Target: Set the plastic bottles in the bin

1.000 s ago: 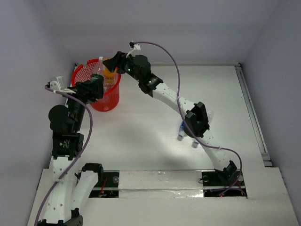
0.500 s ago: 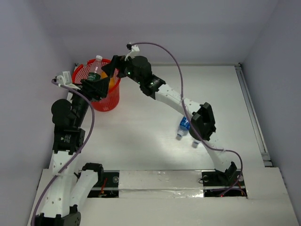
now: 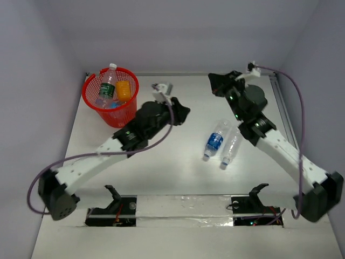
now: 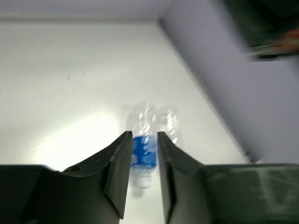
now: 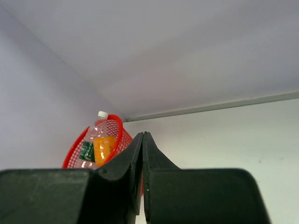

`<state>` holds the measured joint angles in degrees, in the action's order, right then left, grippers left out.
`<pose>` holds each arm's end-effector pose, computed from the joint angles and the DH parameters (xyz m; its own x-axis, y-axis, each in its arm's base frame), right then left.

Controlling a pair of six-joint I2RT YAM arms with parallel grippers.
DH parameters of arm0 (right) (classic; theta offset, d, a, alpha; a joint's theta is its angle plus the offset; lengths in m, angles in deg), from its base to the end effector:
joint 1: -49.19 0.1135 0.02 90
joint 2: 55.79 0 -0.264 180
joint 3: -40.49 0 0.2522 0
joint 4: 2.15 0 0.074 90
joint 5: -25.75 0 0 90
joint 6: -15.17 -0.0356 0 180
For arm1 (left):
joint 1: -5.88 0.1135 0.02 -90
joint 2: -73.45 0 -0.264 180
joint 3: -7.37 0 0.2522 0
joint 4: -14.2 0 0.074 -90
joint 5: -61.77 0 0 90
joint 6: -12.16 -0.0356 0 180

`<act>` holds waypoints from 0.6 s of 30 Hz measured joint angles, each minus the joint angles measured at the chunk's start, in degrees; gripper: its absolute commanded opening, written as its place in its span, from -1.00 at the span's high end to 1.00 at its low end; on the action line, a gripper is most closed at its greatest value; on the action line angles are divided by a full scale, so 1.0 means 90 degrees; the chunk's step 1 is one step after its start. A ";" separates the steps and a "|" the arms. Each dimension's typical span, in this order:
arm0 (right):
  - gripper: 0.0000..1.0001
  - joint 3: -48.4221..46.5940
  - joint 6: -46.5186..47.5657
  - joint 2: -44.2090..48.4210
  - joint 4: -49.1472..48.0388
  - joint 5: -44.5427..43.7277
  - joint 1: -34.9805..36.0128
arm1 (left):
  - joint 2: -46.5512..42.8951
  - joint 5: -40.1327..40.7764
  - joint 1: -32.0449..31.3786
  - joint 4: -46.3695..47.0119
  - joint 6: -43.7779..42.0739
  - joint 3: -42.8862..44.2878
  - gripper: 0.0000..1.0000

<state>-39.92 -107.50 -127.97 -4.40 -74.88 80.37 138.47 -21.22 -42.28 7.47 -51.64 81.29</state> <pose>0.2566 0.1476 0.4208 -0.0599 0.5839 -0.8096 -0.3817 0.7361 0.5590 0.1813 -0.1960 0.3960 -0.2679 -0.3577 -0.8946 0.6016 0.6631 -0.4453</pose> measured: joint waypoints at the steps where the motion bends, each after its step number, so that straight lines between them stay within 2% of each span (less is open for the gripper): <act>1: 0.85 0.0350 0.0078 0.0457 0.0058 -0.0175 0.0019 | 0.0398 0.0046 -0.0107 -0.0002 -0.0068 0.0073 0.27; 3: 0.81 0.0903 0.0211 0.1282 0.0182 -0.0420 0.0022 | 0.1224 0.0087 -0.0265 -0.0044 -0.0158 0.0253 0.04; 4: 0.77 0.1095 0.0274 0.1668 0.0277 -0.0525 0.0017 | 0.1613 0.0107 -0.0335 -0.0117 -0.0216 0.0396 -0.16; 7: 0.66 0.1462 0.0384 0.2465 0.0563 -0.0770 -0.0034 | 0.2781 0.0129 -0.0500 -0.0347 -0.0381 0.1035 -0.42; 12: 0.34 0.1880 0.0476 0.3208 0.1122 -0.1042 -0.0100 | 0.4114 0.0032 -0.0733 -0.0590 -0.0670 0.2120 -0.57; 14: 0.08 0.2137 0.0454 0.3395 0.1331 -0.1127 -0.0100 | 0.4503 -0.0058 -0.0775 -0.0670 -0.0755 0.2494 -0.64; 15: -0.12 0.2259 0.0444 0.3451 0.1433 -0.1175 -0.0100 | 0.4687 -0.0097 -0.0792 -0.0680 -0.0799 0.2667 -0.70; 18: -0.29 0.2589 0.0427 0.3487 0.1695 -0.1324 -0.0107 | 0.5224 -0.0228 -0.0804 -0.0755 -0.0911 0.3150 -0.74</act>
<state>-16.63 -103.65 -96.58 10.85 -86.79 79.41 185.48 -23.28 -49.52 0.67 -59.84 109.64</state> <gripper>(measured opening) 0.602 0.863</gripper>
